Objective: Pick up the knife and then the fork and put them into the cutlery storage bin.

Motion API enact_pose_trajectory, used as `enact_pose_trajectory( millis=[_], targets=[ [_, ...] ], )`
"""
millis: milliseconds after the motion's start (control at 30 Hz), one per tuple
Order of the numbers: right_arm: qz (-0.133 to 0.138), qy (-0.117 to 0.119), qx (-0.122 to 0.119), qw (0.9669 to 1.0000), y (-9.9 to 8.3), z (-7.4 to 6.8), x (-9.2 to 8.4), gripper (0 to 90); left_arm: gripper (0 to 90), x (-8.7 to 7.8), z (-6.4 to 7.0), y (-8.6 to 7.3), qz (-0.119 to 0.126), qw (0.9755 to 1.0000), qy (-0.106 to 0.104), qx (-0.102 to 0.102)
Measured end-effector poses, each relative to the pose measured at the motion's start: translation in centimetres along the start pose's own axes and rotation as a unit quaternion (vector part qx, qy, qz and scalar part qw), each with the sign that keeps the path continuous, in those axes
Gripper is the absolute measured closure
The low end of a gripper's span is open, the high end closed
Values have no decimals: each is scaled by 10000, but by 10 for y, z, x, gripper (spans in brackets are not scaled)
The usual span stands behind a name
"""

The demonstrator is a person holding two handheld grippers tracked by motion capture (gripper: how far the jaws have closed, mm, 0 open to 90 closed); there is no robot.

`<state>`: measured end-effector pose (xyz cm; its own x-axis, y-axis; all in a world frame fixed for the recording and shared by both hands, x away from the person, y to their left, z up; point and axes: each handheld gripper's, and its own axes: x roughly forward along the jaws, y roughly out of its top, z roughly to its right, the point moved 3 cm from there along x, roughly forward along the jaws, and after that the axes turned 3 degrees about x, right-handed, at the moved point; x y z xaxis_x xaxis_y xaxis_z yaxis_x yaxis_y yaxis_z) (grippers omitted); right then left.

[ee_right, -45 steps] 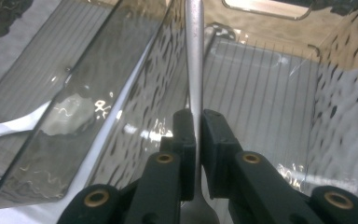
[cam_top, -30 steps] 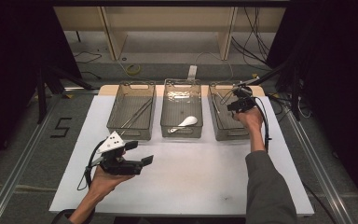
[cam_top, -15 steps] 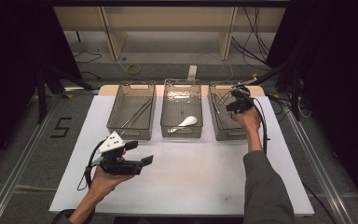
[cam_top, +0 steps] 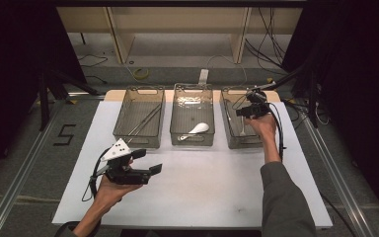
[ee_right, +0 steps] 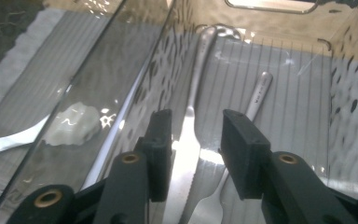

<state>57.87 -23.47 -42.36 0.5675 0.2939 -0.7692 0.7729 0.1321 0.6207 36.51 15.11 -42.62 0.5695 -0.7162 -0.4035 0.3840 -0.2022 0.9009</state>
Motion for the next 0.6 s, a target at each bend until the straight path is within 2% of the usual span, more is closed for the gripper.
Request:
enact_pose_trajectory(
  millis=[100,233,367,400,433,567,600],
  targets=[
    [103,135,26,9999,-3,0,-5,566,153,0,0,0,1,10000,-7,3],
    [241,315,18,9992,-7,-2,-10,521,153,1,0,0,-1,10000,-14,-4],
    [295,365,-2,9989,-11,-3,-13,471,153,1,0,0,-8,10000,-31,-36],
    [371,485,-11,9981,-14,-6,-17,443,153,0,0,0,5,10000,-34,-47],
    [371,485,-11,9981,-14,-6,-17,443,153,0,0,0,15,10000,-48,-70],
    [591,611,-97,9963,-21,-14,-28,402,153,1,-1,0,15,9999,-53,-83],
    [747,671,-85,9949,-24,-18,-33,393,153,1,-1,0,24,9999,-65,-97]
  ],
)
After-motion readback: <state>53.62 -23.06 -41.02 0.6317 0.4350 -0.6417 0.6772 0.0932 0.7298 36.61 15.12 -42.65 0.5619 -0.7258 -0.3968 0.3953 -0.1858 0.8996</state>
